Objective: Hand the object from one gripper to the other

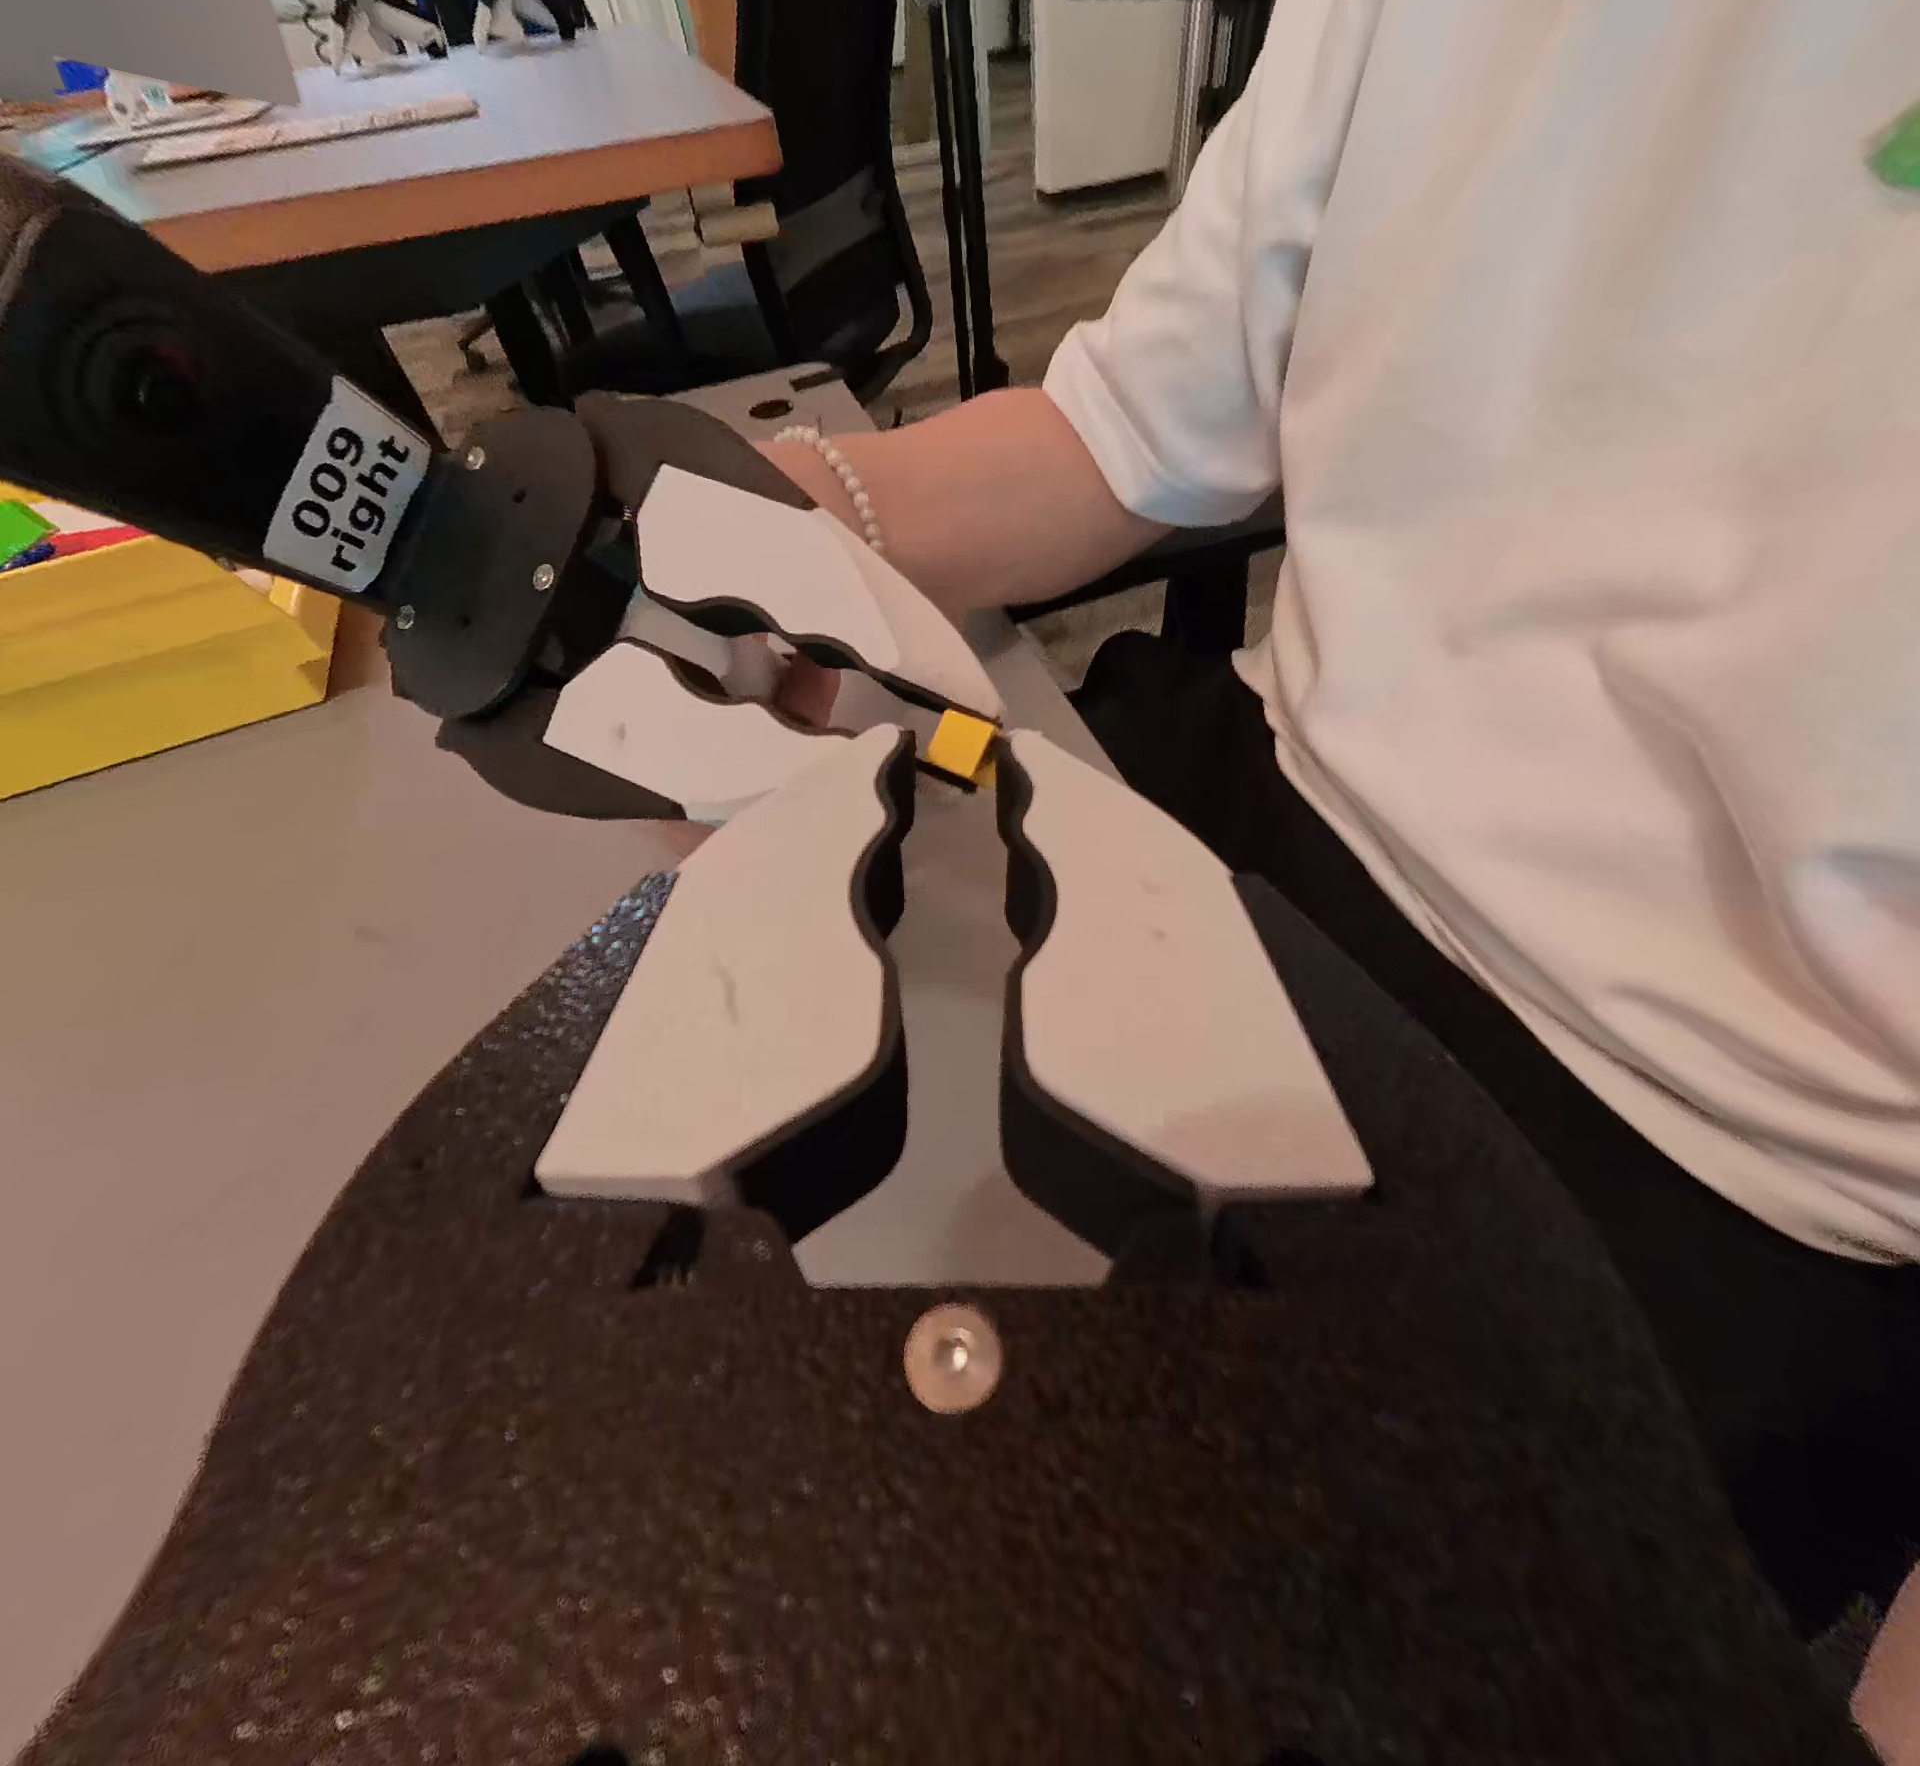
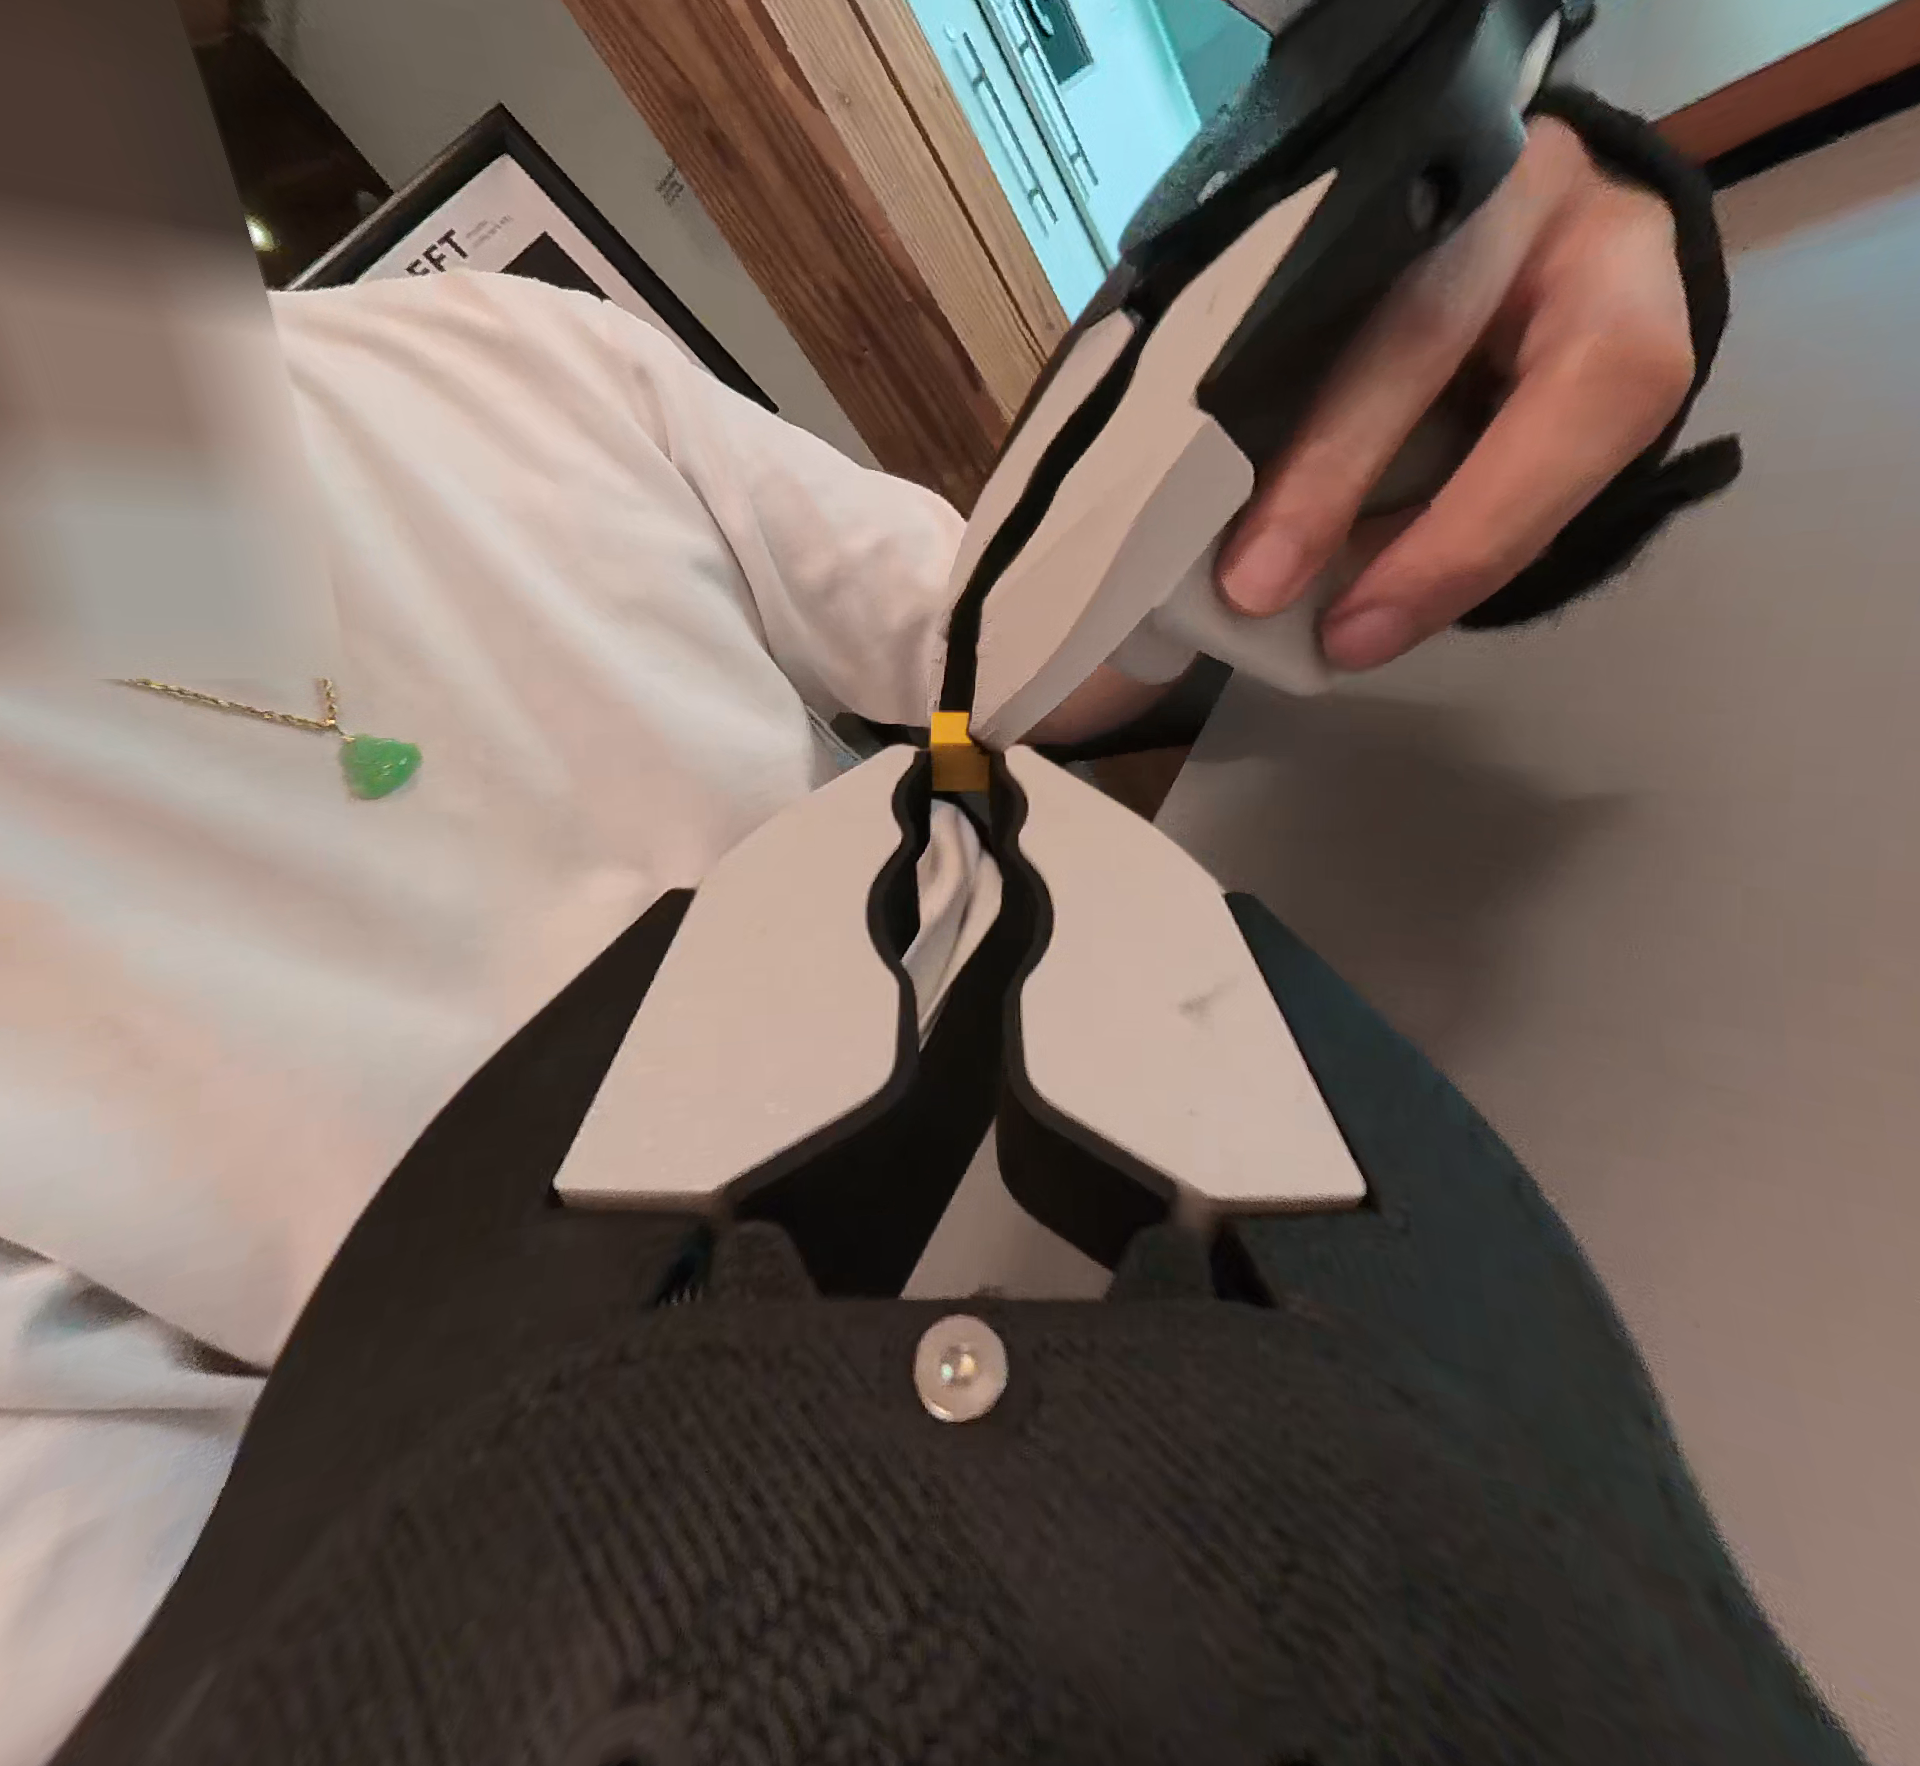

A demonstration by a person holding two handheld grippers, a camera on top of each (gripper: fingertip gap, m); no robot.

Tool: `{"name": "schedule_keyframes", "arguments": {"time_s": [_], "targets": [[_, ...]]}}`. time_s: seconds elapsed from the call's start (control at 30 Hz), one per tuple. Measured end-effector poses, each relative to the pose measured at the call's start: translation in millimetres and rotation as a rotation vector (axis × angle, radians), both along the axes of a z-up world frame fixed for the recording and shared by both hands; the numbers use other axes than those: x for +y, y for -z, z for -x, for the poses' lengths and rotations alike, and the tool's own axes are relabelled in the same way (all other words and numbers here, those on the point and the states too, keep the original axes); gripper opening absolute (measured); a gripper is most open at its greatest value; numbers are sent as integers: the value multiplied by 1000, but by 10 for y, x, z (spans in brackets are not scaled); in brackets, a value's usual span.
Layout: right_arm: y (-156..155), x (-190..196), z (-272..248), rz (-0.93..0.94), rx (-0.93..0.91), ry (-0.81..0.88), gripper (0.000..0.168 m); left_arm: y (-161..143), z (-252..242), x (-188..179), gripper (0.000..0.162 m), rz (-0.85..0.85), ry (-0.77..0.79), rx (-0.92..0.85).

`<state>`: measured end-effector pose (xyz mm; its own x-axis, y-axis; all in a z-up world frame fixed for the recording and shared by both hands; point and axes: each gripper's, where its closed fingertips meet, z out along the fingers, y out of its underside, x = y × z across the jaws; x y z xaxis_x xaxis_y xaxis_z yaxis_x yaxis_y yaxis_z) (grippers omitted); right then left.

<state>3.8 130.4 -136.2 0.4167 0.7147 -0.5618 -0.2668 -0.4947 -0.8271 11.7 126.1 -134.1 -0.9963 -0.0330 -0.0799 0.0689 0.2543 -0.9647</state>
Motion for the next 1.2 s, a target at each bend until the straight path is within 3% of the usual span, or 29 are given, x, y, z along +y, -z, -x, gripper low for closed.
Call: {"name": "schedule_keyframes", "arguments": {"time_s": [0.5,0.67,0.77,0.87,0.97,1.1,1.2], "targets": [[260,-1,-56,176,30,-10,10,314,-76,19,12,-378,-110,-186],[247,79,-215,170,33,96,13,317,-241,72,11,-347,-177,-175],[199,122,-322,146,24,169,25,293,-399,105,11,-294,-252,-149],[239,136,-443,128,-85,253,35,244,-554,171,11,-237,-341,-127],[261,276,-792,31,-314,493,44,124,-708,247,11,-129,-441,-58],[-33,320,-1086,-336,-686,754,48,-88,-856,342,10,91,-539,126],[-211,290,-1040,-583,-906,811,45,-192,-931,404,11,242,-577,313]]}}
